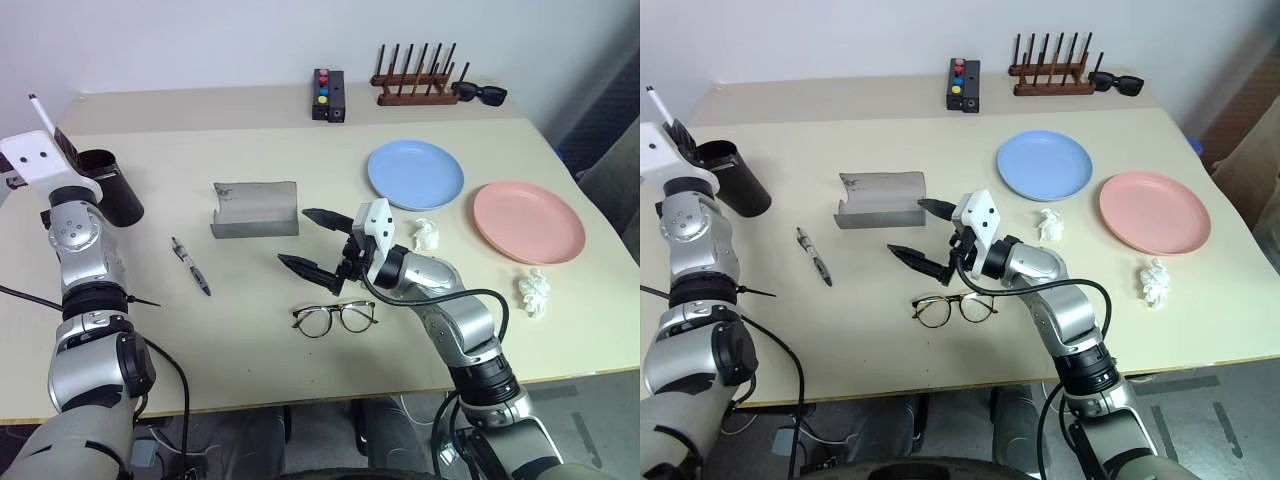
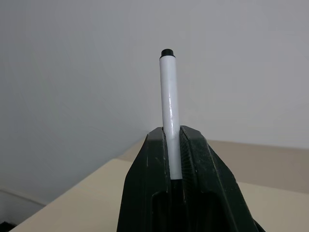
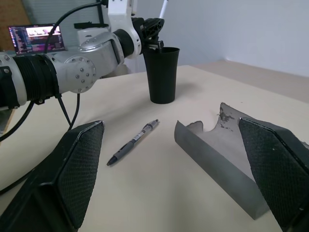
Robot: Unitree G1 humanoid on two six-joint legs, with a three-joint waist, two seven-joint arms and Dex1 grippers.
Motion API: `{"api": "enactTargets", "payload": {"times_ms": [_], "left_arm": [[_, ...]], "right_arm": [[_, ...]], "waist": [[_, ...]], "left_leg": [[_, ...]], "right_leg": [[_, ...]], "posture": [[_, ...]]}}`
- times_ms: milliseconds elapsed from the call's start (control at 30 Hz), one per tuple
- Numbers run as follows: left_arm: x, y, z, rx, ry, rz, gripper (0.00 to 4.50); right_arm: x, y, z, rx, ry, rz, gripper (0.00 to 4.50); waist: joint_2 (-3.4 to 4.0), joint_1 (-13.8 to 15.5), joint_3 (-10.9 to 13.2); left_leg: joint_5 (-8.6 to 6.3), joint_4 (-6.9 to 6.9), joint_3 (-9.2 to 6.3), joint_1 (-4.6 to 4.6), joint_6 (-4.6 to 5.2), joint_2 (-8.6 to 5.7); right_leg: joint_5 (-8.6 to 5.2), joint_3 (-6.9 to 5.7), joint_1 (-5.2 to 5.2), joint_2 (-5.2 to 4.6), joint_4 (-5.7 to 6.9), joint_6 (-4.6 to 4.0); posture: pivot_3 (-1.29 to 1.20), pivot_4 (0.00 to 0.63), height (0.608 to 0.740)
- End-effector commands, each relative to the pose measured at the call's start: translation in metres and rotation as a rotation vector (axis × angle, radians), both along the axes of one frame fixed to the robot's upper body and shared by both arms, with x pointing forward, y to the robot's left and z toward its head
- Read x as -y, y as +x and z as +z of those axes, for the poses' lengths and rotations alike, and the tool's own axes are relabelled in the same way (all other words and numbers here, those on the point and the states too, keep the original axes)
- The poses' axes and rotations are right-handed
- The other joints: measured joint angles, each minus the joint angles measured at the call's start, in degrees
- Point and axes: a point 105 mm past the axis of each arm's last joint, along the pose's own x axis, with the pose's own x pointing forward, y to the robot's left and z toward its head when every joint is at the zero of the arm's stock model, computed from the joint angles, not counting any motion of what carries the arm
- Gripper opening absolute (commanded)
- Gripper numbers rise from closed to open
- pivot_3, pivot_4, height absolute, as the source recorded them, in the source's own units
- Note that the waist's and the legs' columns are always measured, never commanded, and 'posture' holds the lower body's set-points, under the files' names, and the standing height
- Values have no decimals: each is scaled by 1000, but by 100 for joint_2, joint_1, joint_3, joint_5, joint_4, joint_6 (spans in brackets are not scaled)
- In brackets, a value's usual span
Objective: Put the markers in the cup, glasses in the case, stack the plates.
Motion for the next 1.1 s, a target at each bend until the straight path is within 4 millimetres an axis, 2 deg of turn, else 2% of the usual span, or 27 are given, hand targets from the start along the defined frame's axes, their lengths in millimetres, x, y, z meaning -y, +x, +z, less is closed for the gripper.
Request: {"api": "enactTargets", "payload": {"times_ms": [33, 467, 567, 700, 933, 1100], "left_arm": [[-1, -4, 9, 42, 12, 0, 68], [2, -2, 2, 29, -10, -6, 68], [2, -2, 1, 30, -15, -6, 1233], [1, -2, 0, 25, -18, -1, 3201], [3, -2, -1, 28, -24, -4, 3201], [20, -4, 17, 88, -31, -113, 3201]], "right_arm": [[0, -4, 21, 63, 56, 22, 4500], [1, -5, 21, 59, 61, 19, 4500], [1, -5, 21, 59, 61, 19, 4500], [0, -5, 21, 58, 60, 19, 4500], [0, -4, 20, 56, 60, 20, 4500], [1, -4, 20, 64, 55, 12, 4500]], "waist": [[0, 1, 0], [0, 1, 0], [0, 1, 0], [0, 0, 0], [0, 1, 0], [0, 0, 0]], "left_leg": [[0, 0, 0, 0, 0, 0], [0, 0, 0, 0, 0, 0], [0, 1, 0, 0, 0, 0], [0, 0, 0, 0, 0, 0], [0, 0, 0, 0, 0, 0], [0, 0, 0, 0, 0, 0]], "right_leg": [[0, 0, 0, 0, 0, 0], [0, 0, 0, 0, 1, 0], [0, 0, 0, 0, 1, 0], [0, 0, 0, 0, 1, 0], [0, 0, 0, 0, 1, 0], [0, 0, 0, 0, 1, 0]], "posture": [[0, 150, 734], [0, 150, 734], [0, 150, 734], [0, 150, 734], [0, 150, 734], [0, 150, 734]]}}
